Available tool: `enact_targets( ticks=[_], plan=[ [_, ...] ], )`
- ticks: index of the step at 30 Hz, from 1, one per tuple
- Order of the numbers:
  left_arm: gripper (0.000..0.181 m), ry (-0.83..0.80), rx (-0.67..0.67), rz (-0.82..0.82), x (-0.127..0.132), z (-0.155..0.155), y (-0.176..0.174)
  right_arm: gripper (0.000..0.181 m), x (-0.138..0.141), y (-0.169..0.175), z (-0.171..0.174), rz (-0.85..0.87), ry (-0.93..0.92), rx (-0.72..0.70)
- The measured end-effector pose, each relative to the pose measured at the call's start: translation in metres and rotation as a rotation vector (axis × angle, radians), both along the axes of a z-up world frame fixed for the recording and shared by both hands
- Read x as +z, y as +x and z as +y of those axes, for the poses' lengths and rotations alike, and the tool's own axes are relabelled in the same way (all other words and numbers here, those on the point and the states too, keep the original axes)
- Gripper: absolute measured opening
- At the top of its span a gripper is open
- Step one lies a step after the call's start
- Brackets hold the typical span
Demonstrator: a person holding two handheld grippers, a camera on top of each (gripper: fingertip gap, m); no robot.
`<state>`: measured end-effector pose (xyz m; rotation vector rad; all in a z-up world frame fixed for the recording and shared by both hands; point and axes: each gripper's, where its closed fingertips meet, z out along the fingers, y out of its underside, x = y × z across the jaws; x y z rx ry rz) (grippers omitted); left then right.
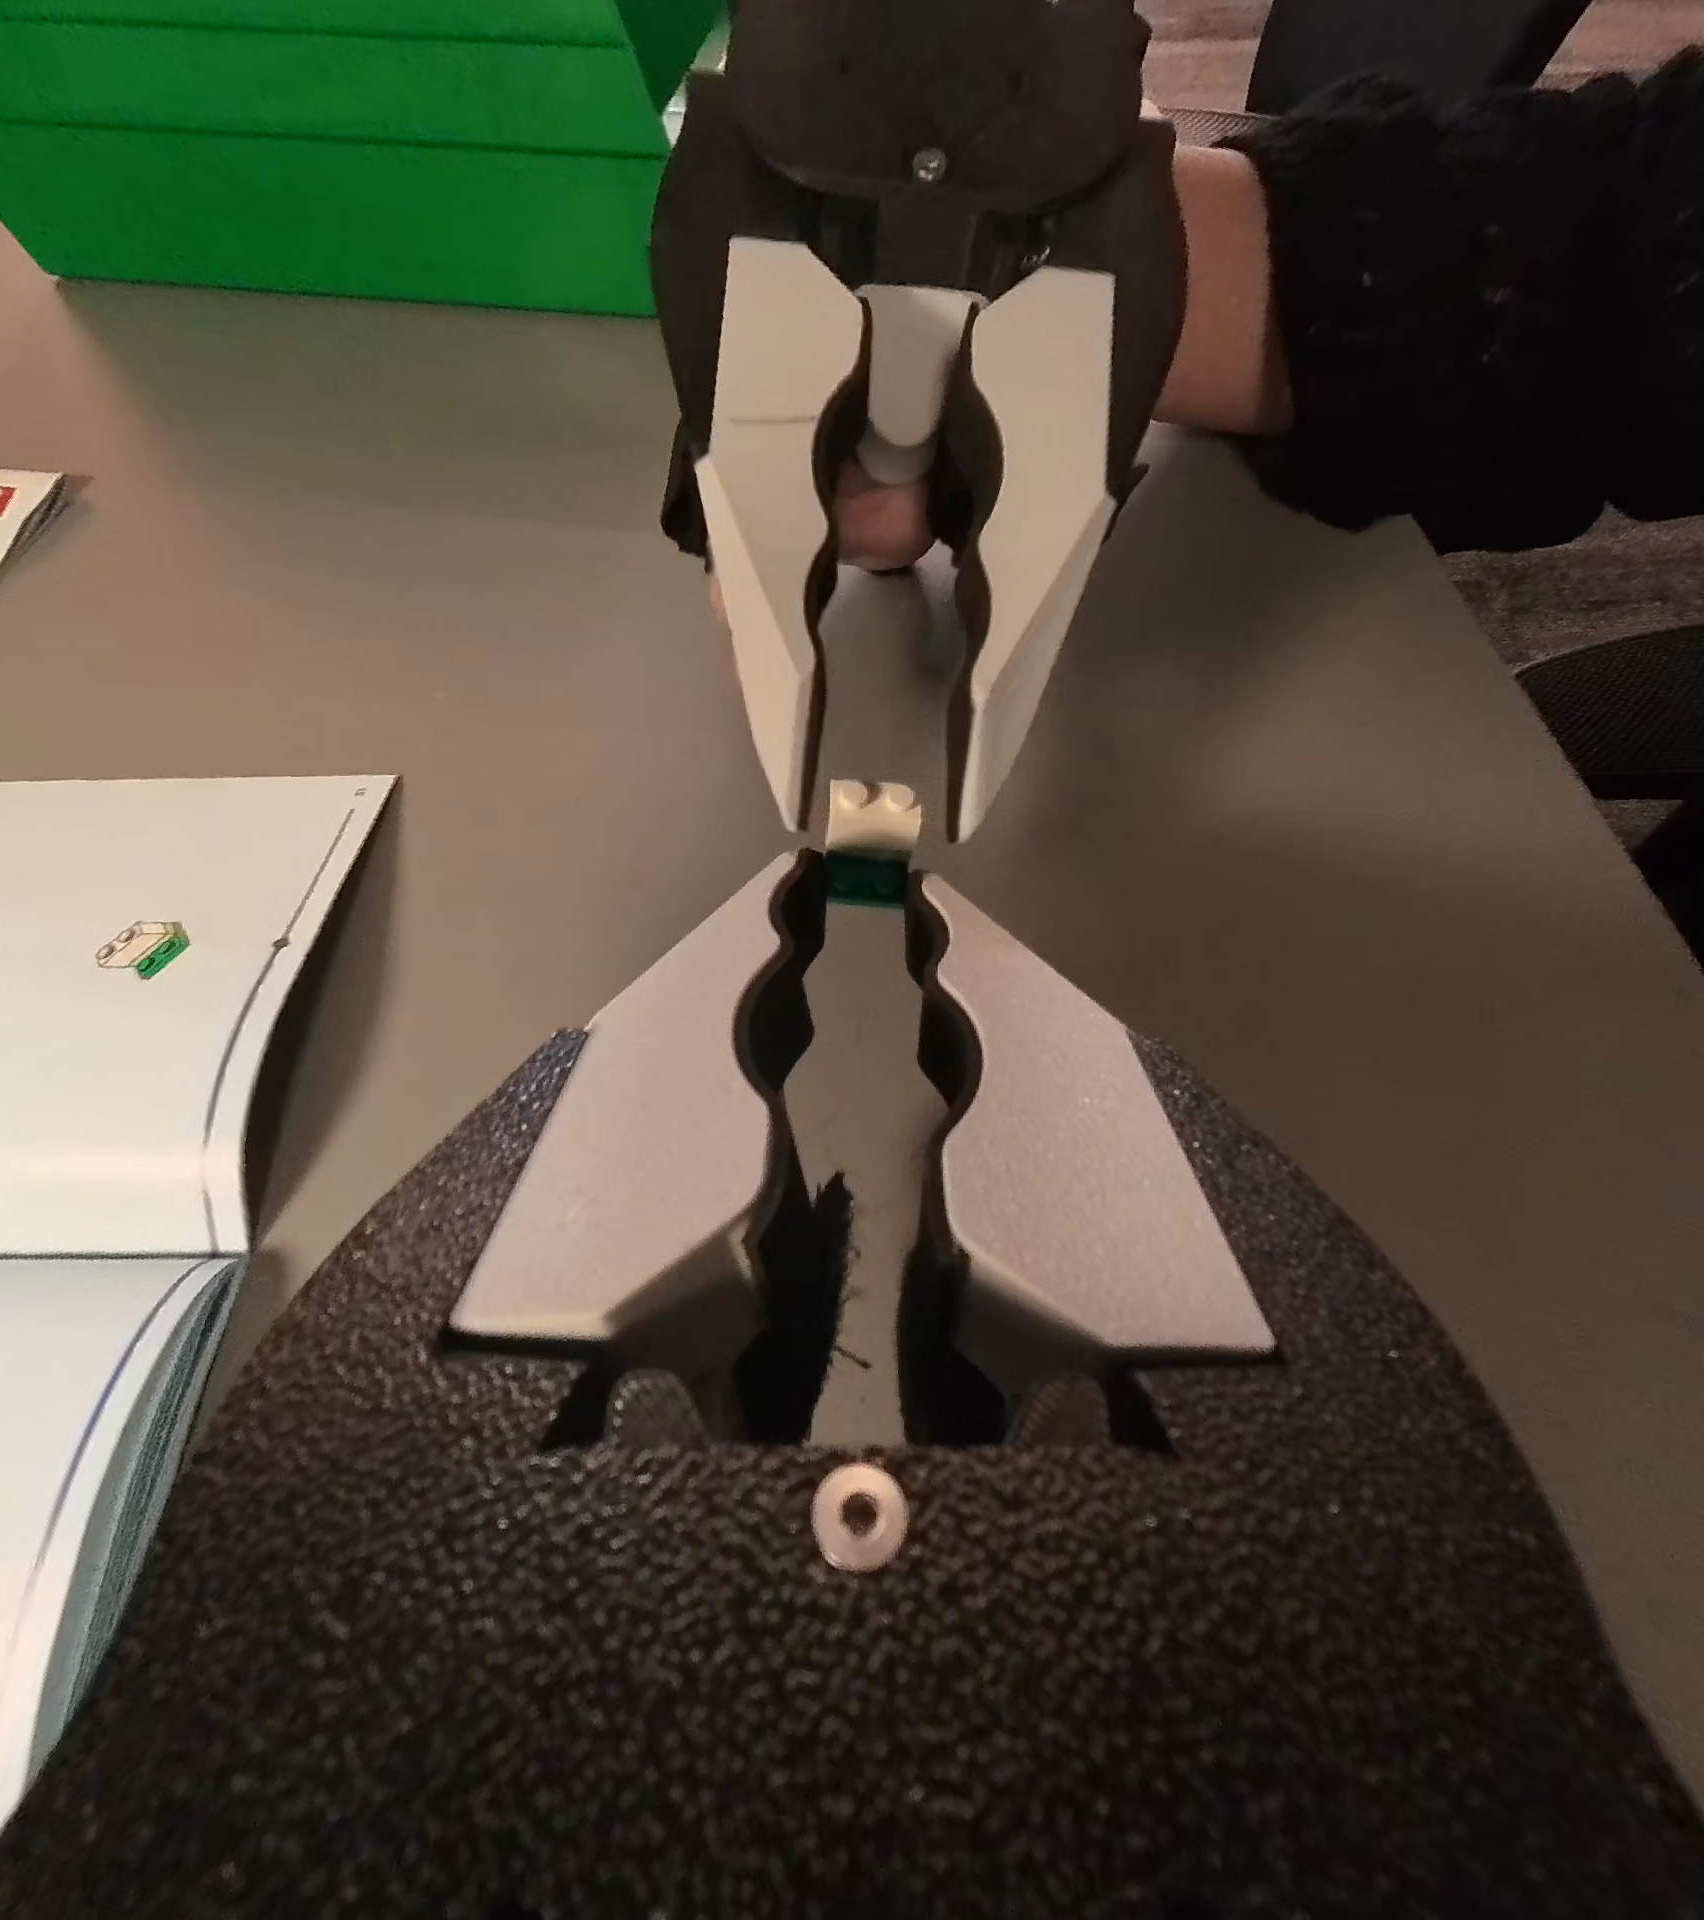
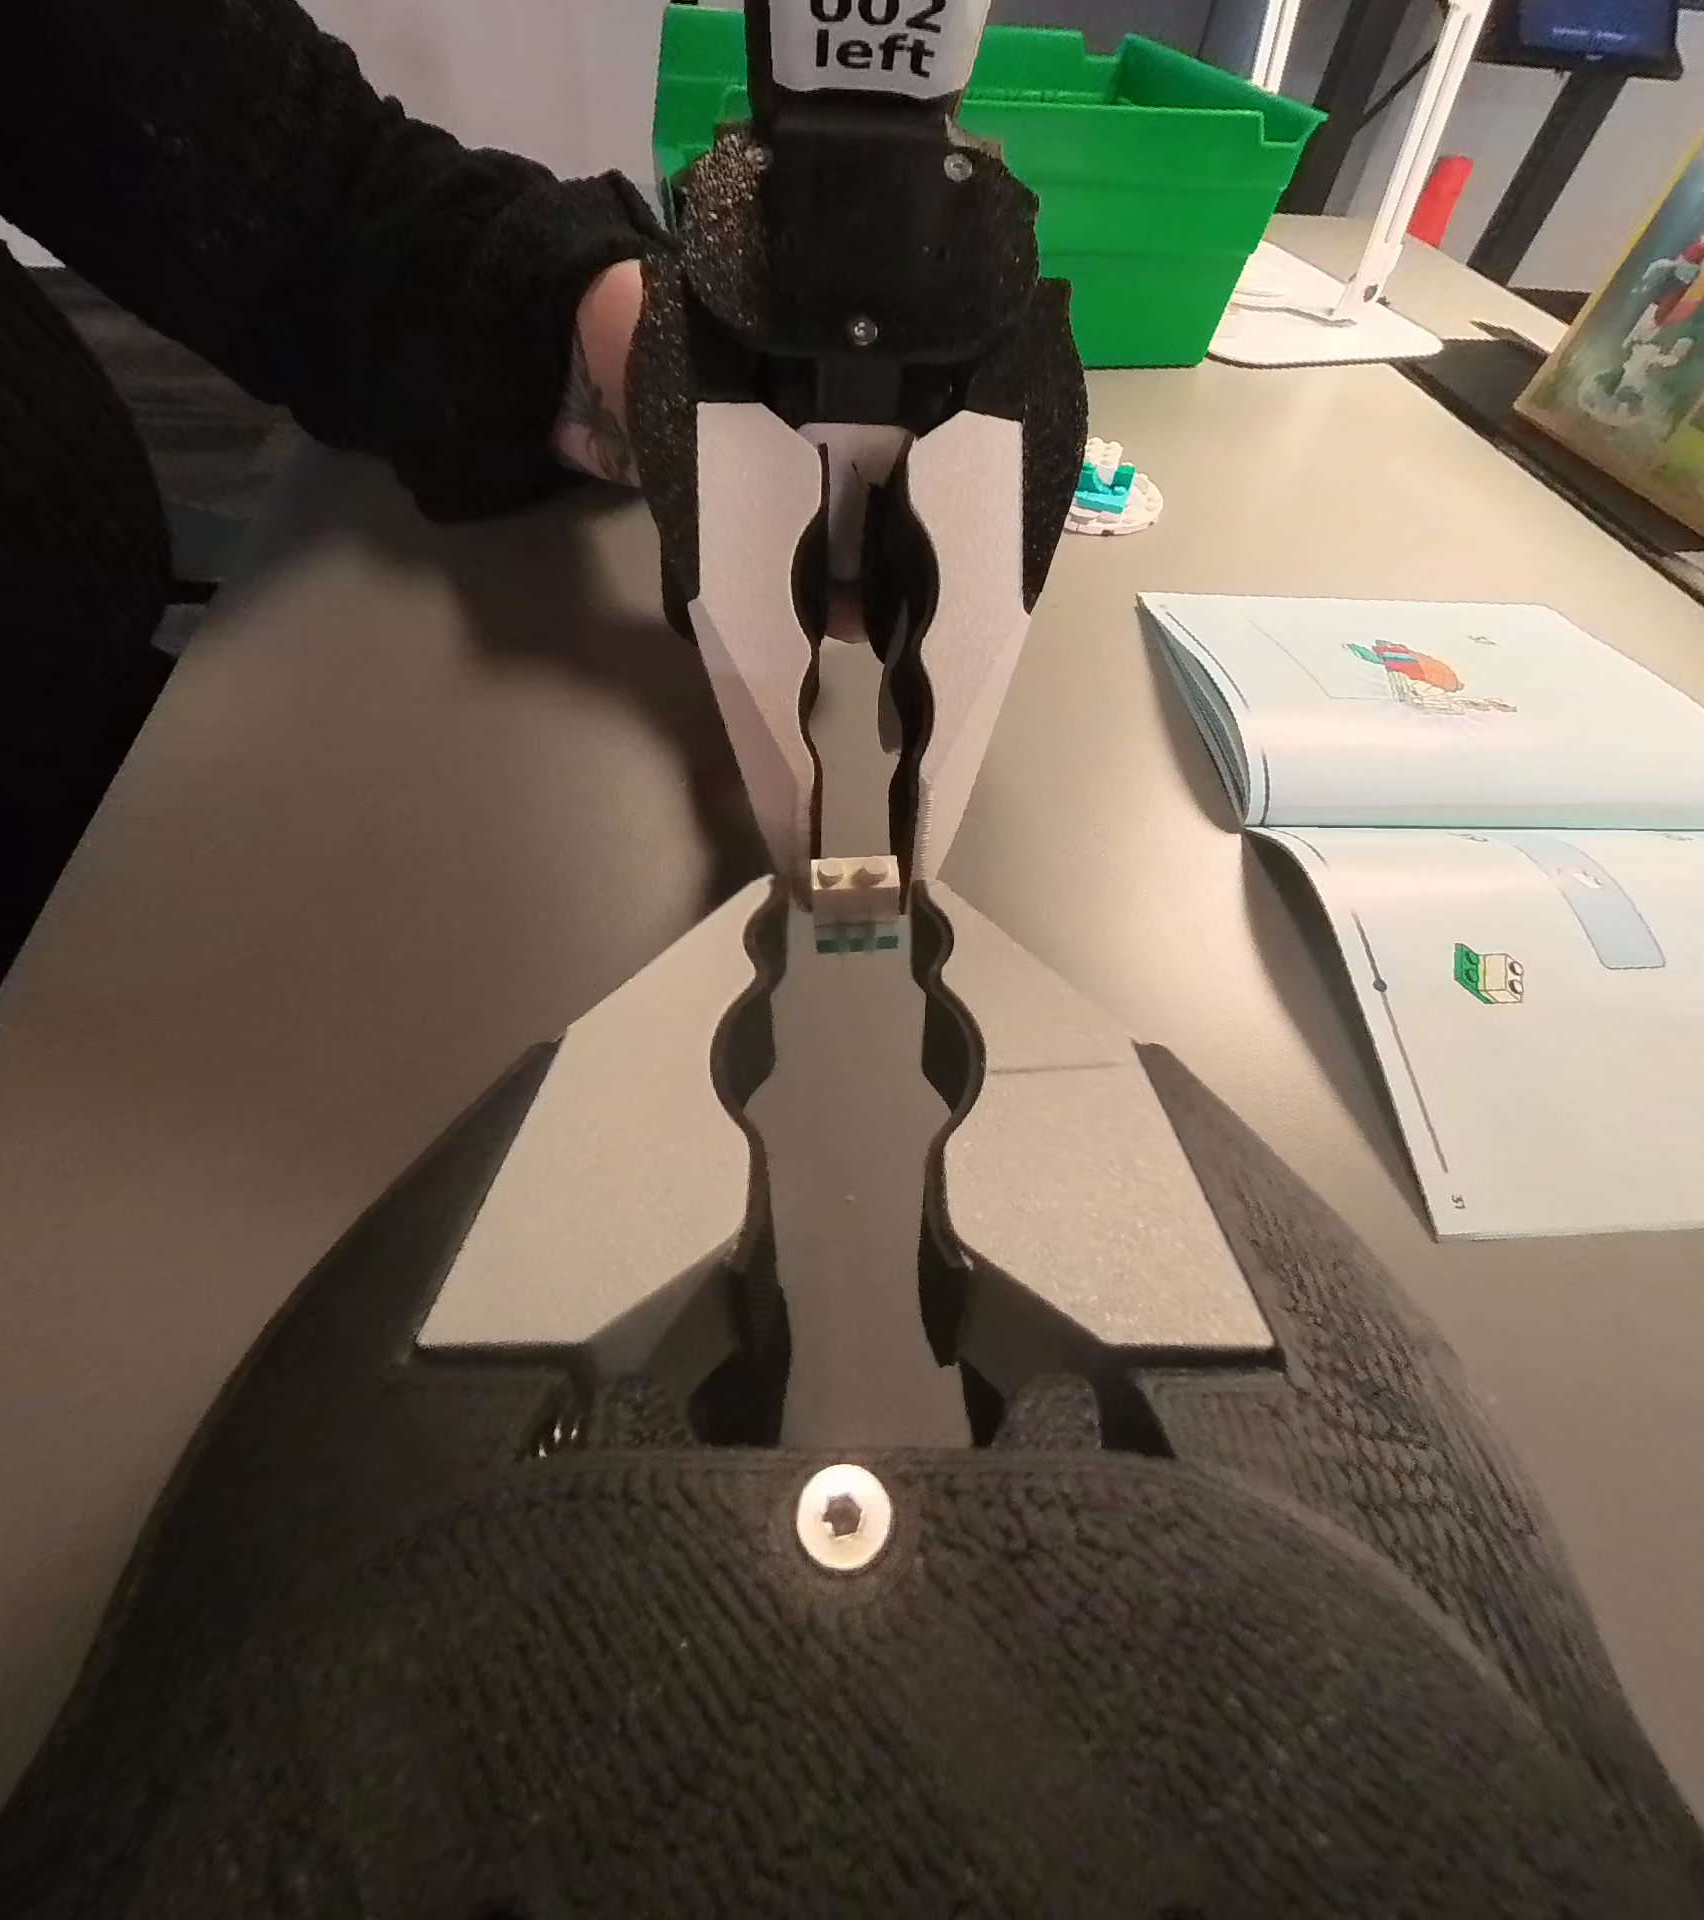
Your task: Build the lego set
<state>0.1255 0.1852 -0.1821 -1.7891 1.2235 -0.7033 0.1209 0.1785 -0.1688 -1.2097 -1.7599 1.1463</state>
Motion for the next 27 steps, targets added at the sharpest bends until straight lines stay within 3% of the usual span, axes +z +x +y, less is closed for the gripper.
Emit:
enact_targets(
  ticks=[5,7,11,19,27],
  plan=[
    [0.013,-0.017,0.068,0.004,0.000,0.011,-0.010,0.053,0.002,-0.004,0.011,0.045,0.090,-0.065],
    [0.013,-0.042,0.109,-0.009,0.002,0.017,-0.015,0.066,-0.001,-0.008,0.024,0.068,0.317,-0.132],
    [0.013,-0.119,0.162,-0.063,0.004,0.023,-0.022,0.068,-0.004,-0.013,0.038,0.093,0.893,-0.198],
    [0.013,-0.181,0.215,-0.089,0.001,0.029,-0.027,0.057,-0.004,-0.025,0.044,0.018,1.573,-0.219],
    [0.013,-0.191,0.224,-0.084,0.000,0.029,-0.028,0.050,-0.014,-0.036,0.042,-0.009,1.632,-0.221]
  ],
)
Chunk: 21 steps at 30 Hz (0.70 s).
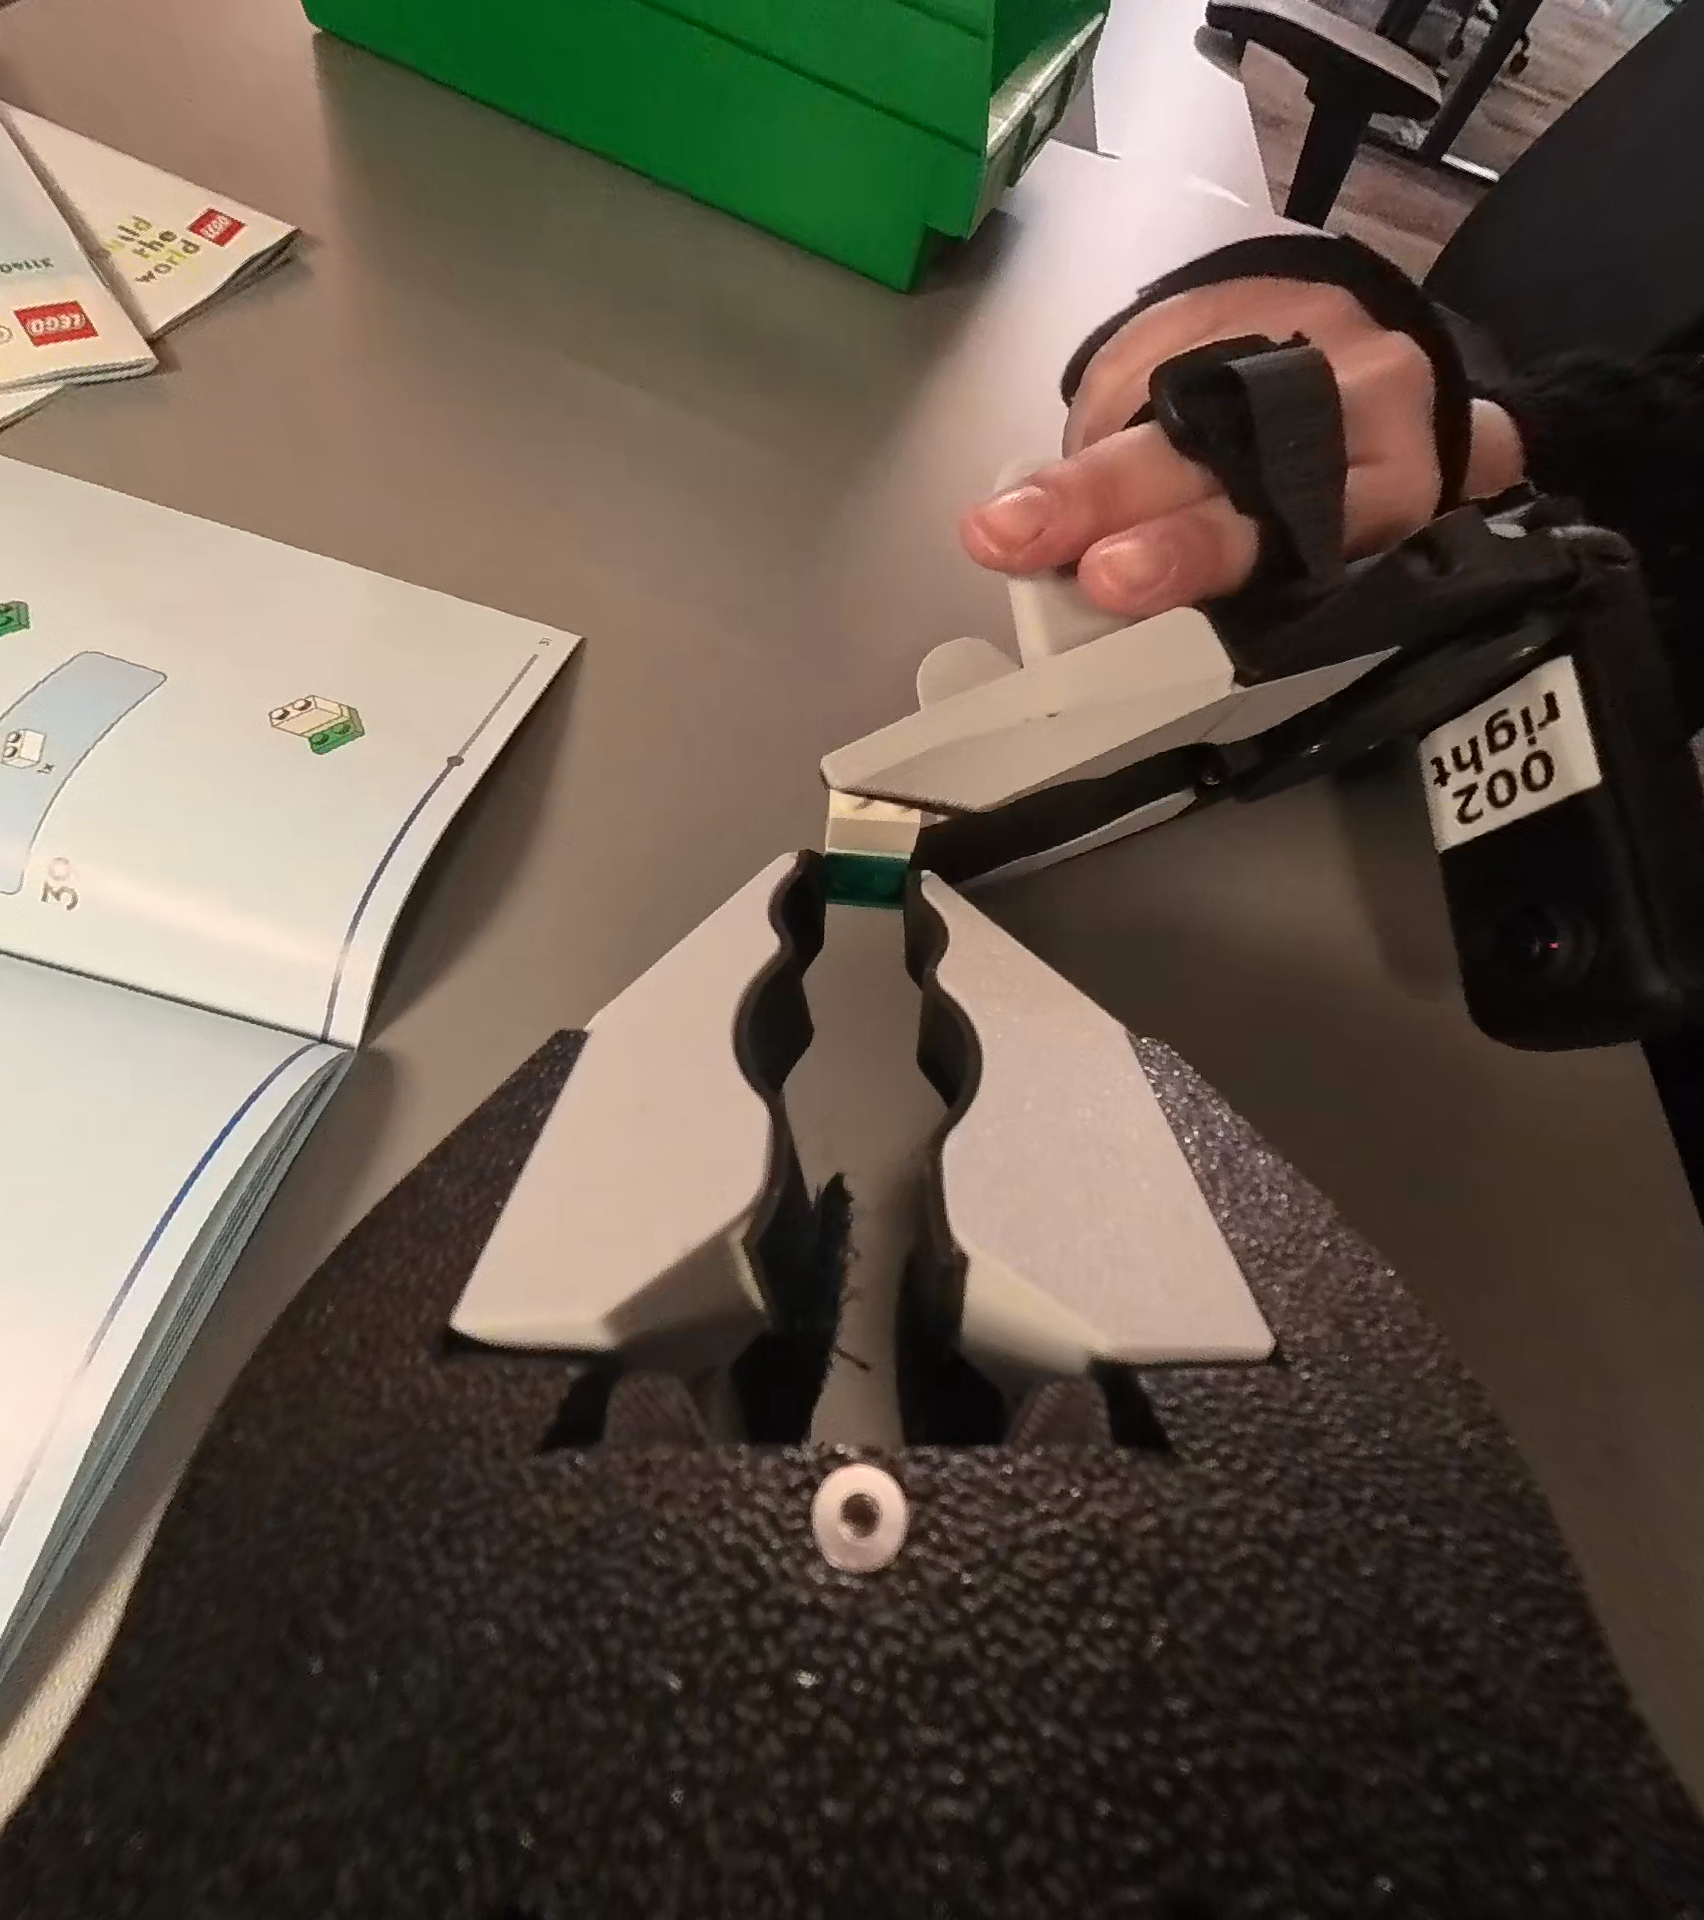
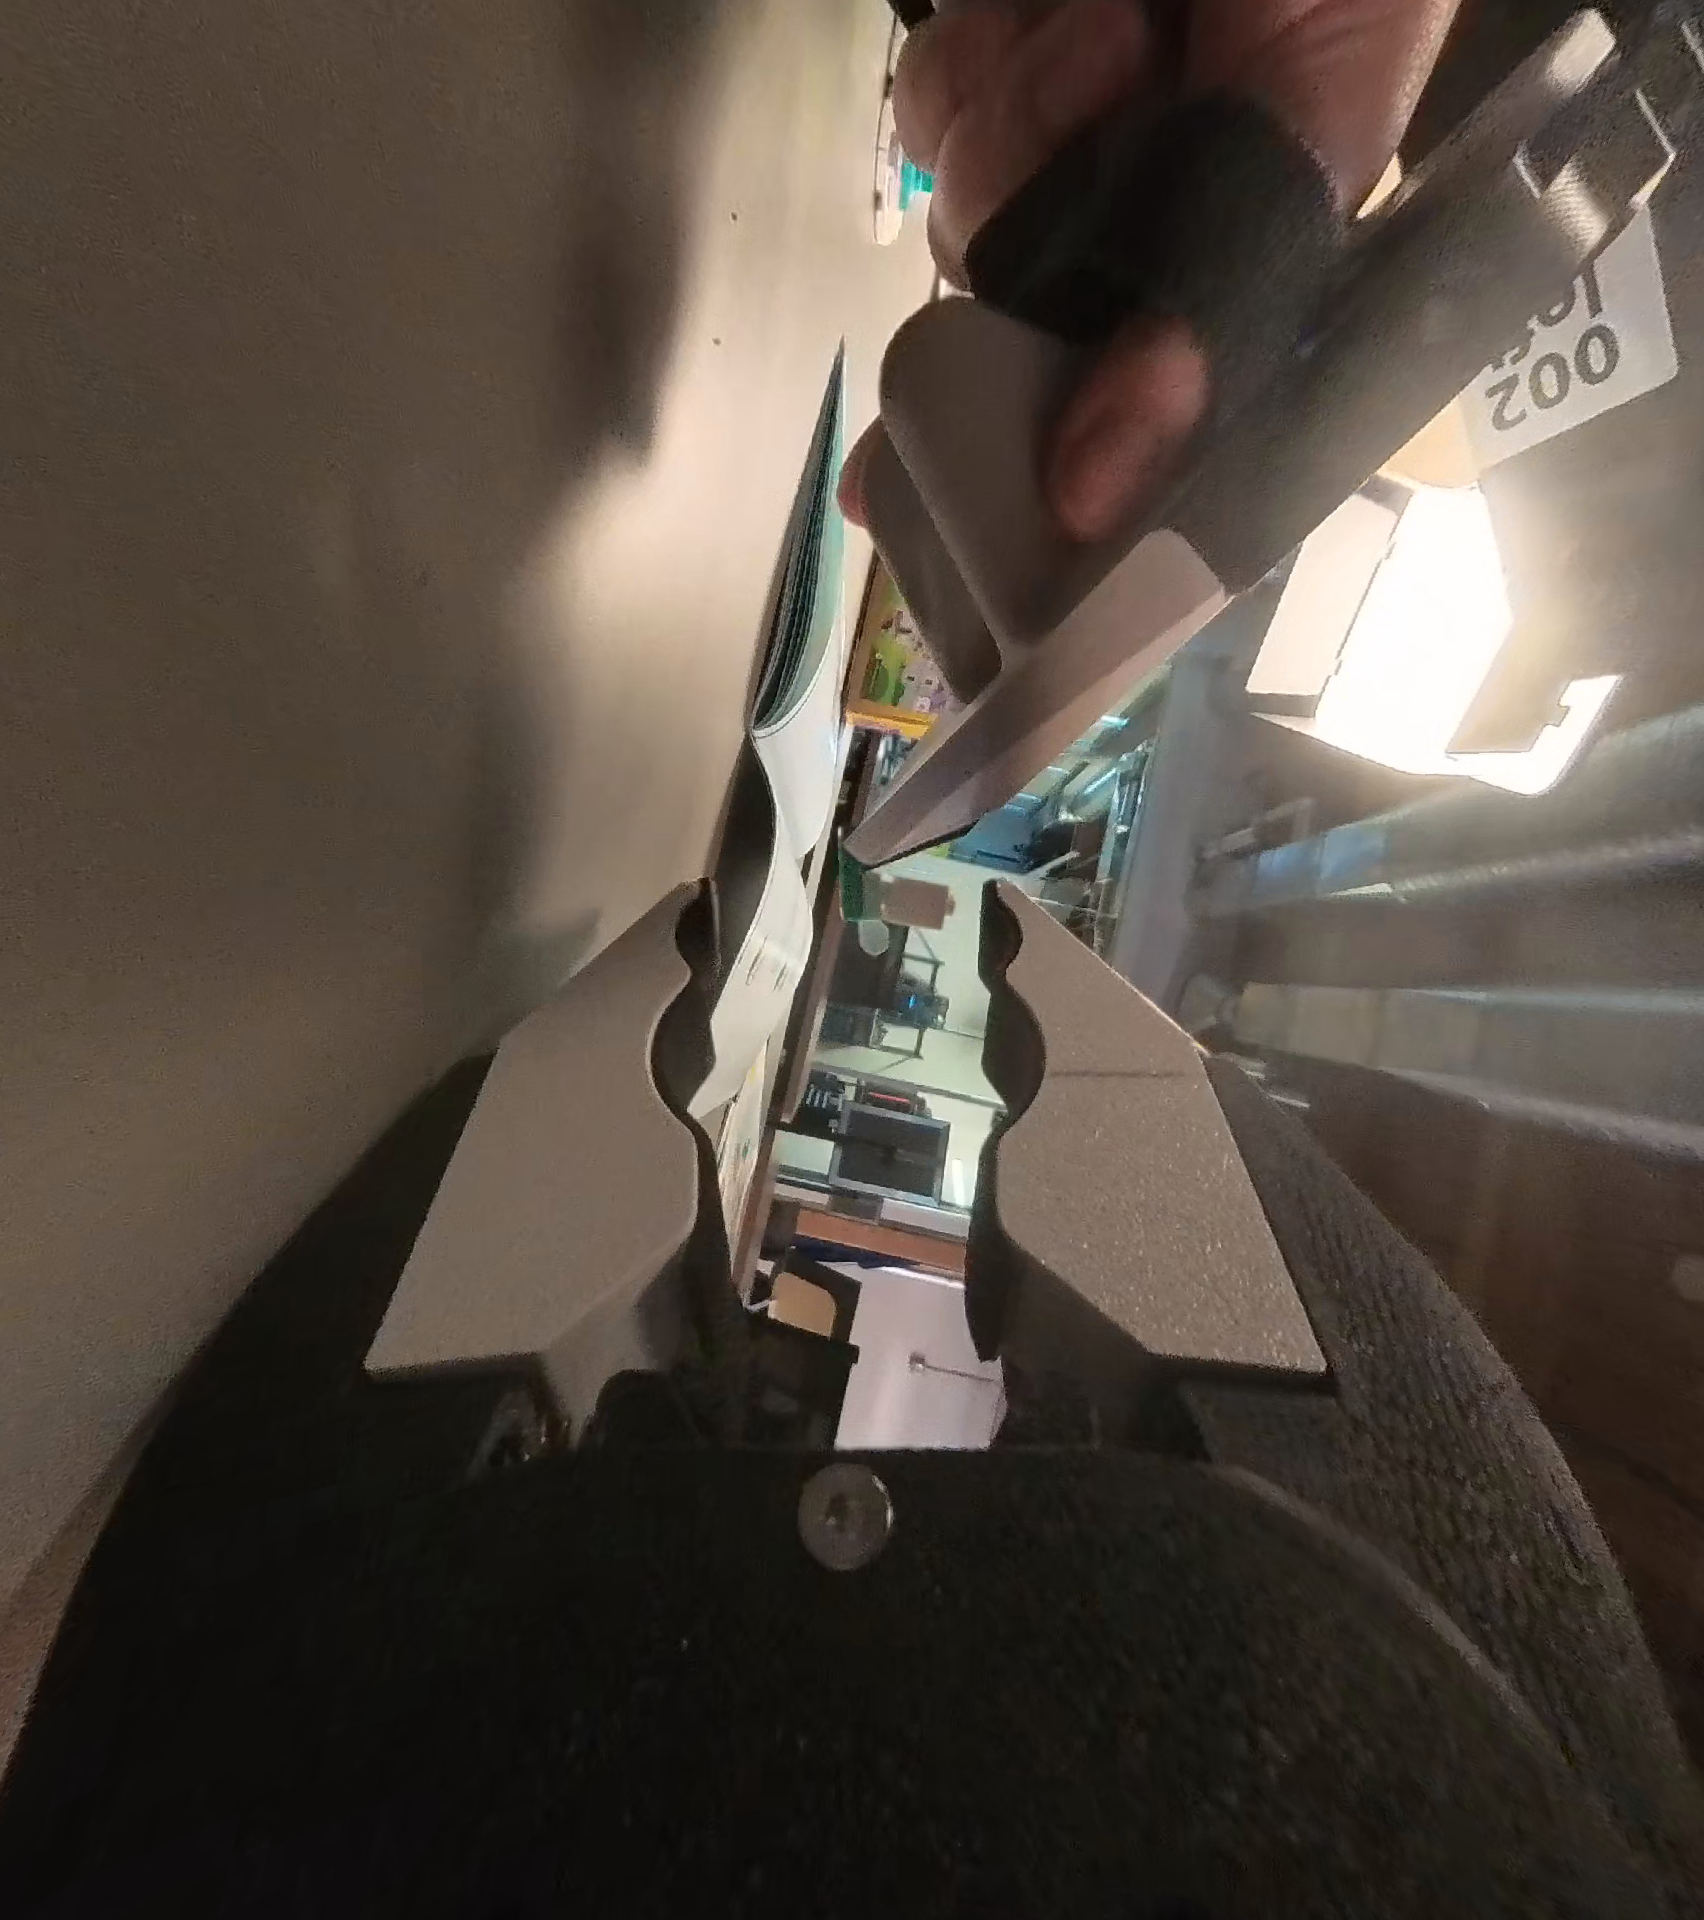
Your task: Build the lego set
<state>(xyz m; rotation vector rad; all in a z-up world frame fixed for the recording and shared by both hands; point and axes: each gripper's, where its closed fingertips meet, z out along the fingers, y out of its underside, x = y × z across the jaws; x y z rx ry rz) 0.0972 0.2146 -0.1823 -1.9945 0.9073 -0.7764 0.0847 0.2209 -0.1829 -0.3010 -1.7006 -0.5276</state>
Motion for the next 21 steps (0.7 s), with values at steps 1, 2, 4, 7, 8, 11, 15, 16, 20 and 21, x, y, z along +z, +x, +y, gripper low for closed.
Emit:
enact_targets(
  ticks=[1,2,4,7,8,11,15,16,20,21],
  plan=[
    [0.013,-0.002,-0.001,-0.001,0.000,0.000,0.000,0.048,-0.001,0.000,0.000,-0.003,0.005,-0.003],
    [0.013,-0.004,-0.002,-0.002,0.000,0.000,0.000,0.045,-0.002,-0.001,0.001,-0.008,0.013,-0.005],
    [0.013,-0.007,0.001,0.015,-0.003,0.000,0.000,0.039,-0.001,-0.003,0.002,-0.001,0.048,-0.002],
    [0.013,0.000,0.006,0.046,-0.006,0.000,-0.001,0.020,-0.001,-0.007,0.003,-0.006,0.067,0.000],
    [0.013,0.000,0.006,0.055,-0.006,0.000,-0.001,0.020,-0.002,-0.008,0.003,-0.013,0.070,-0.001],
    [0.013,-0.007,0.012,0.078,-0.008,0.000,-0.001,0.019,-0.004,-0.010,0.002,-0.041,0.107,-0.002],
    [0.012,-0.009,0.013,0.114,-0.013,0.000,-0.001,0.018,-0.009,-0.013,0.001,-0.072,0.111,-0.009],
    [0.012,-0.010,0.014,0.117,-0.013,0.000,-0.001,0.018,-0.010,-0.014,0.000,-0.079,0.107,-0.011],
    [0.011,-0.026,0.010,0.120,-0.017,-0.001,-0.001,0.017,-0.016,-0.015,-0.001,-0.106,0.086,-0.008],
    [0.011,-0.029,0.008,0.119,-0.017,-0.001,0.000,0.017,-0.017,-0.015,-0.001,-0.110,0.081,-0.006]
  ],
)
